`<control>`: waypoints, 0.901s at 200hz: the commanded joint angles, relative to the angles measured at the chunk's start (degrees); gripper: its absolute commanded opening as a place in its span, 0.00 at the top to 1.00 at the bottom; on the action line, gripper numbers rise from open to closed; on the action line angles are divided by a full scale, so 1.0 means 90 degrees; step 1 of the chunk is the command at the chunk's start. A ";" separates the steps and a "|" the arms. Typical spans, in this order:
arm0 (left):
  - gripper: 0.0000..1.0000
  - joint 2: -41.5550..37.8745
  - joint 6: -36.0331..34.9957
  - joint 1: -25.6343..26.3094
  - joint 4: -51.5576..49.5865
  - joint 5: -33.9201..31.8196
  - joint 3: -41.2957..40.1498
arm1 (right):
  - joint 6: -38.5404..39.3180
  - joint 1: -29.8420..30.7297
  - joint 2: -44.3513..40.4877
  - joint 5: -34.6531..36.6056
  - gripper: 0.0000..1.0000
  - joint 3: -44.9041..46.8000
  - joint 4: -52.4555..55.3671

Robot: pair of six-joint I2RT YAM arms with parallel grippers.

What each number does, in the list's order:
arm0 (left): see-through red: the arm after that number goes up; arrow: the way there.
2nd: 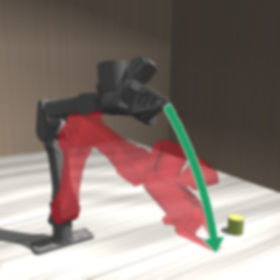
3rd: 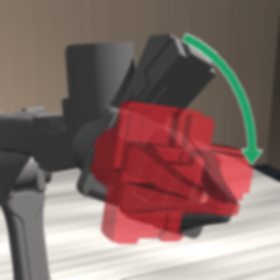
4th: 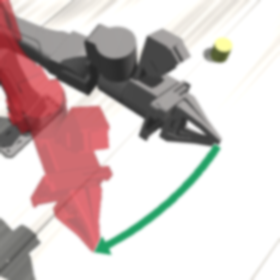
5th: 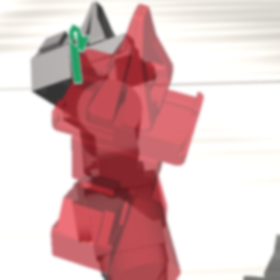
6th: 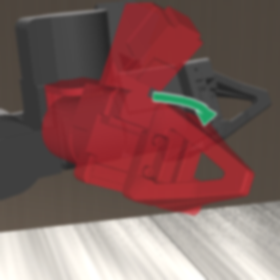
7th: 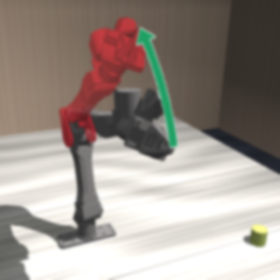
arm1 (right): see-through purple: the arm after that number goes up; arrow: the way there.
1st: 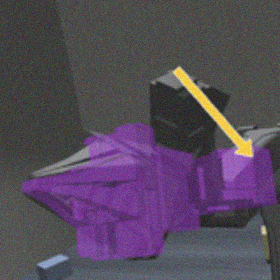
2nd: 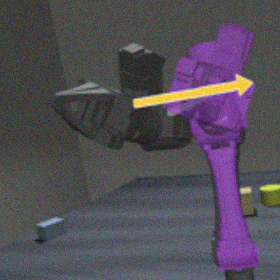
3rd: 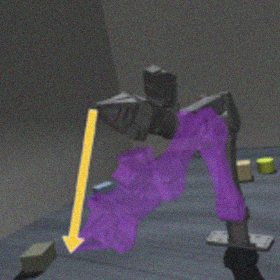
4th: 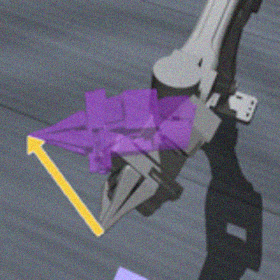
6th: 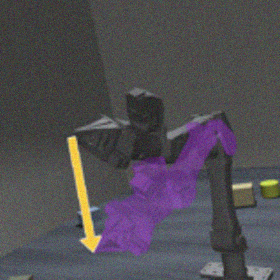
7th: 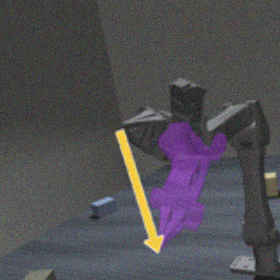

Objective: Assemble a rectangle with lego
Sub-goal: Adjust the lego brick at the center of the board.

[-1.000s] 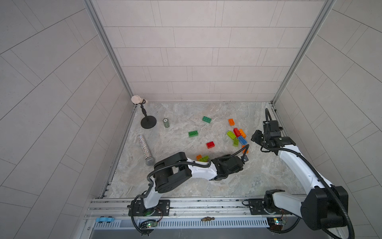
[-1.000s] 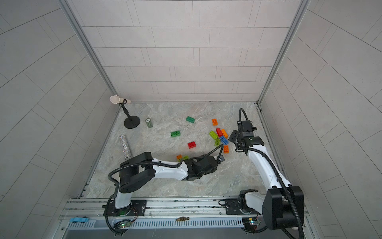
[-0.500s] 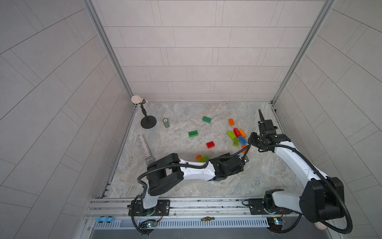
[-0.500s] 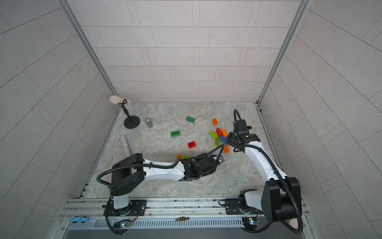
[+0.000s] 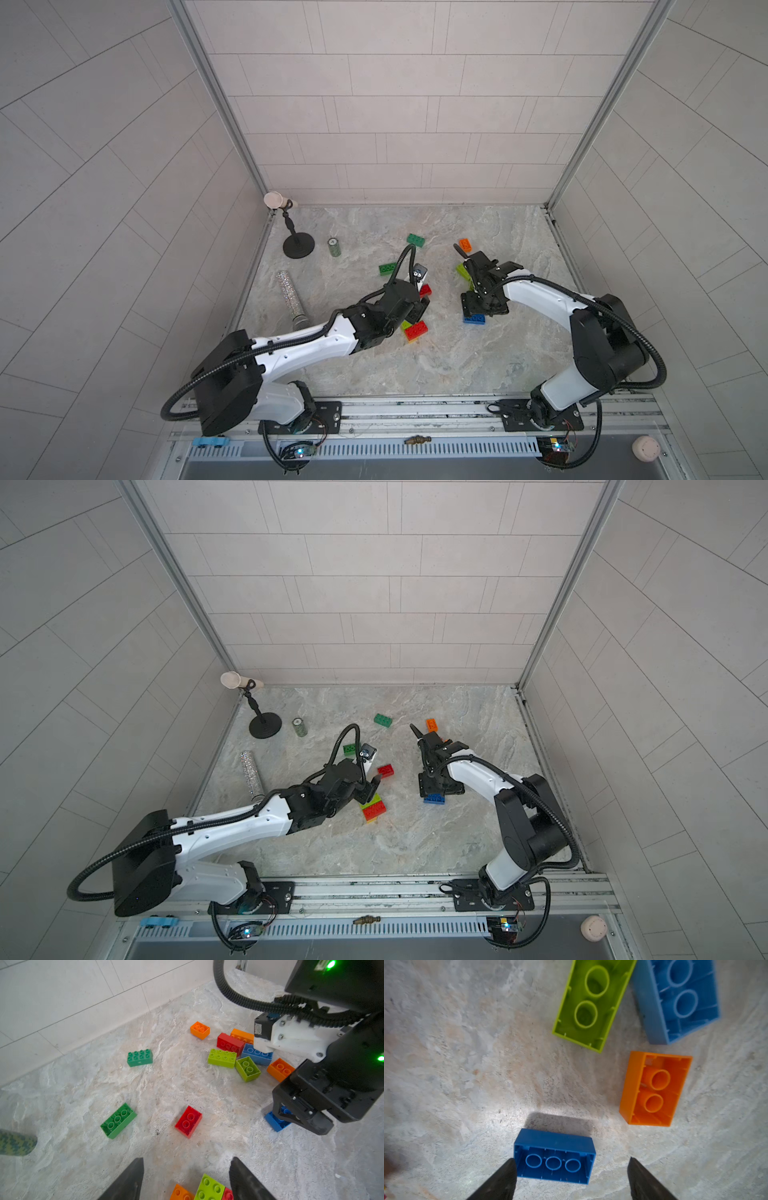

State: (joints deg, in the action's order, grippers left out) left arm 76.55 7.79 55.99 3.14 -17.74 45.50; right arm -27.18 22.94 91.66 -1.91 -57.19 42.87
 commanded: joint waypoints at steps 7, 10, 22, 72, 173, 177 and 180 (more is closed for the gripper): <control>0.29 -0.0244 0.0326 -0.0019 0.0189 0.0059 -0.0113 | -0.0079 0.0020 0.0270 -0.0157 0.16 -0.0096 -0.0082; 0.29 -0.0249 0.0327 -0.0015 0.0189 0.0058 -0.0129 | -0.0097 0.0020 0.0295 -0.0193 0.16 -0.0095 -0.0113; 0.29 -0.0244 0.0349 -0.0020 0.0212 0.0059 -0.0166 | -0.0185 0.0017 0.0361 -0.0341 0.18 -0.0072 -0.0239; 0.29 -0.0181 0.0360 -0.0029 0.0289 0.0090 -0.0191 | -0.0286 0.0107 0.0294 -0.0280 0.21 -0.0020 -0.0304; 0.29 -0.0205 0.0346 -0.0073 0.0230 0.0097 -0.0264 | -0.0469 0.0888 0.0375 0.0802 0.64 -0.0619 0.0527; 0.29 -0.0214 0.0345 -0.0077 0.0228 0.0098 -0.0276 | -0.0483 0.0927 0.0404 0.0896 0.67 -0.0650 0.0563; 0.29 -0.0238 0.0348 -0.0078 0.0231 0.0096 -0.0272 | -0.0498 0.0961 0.0431 0.0947 0.69 -0.0678 0.0591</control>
State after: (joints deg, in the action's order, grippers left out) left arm 75.53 10.13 55.72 4.86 -16.27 44.12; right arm -29.93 29.43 94.85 0.45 -61.19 43.68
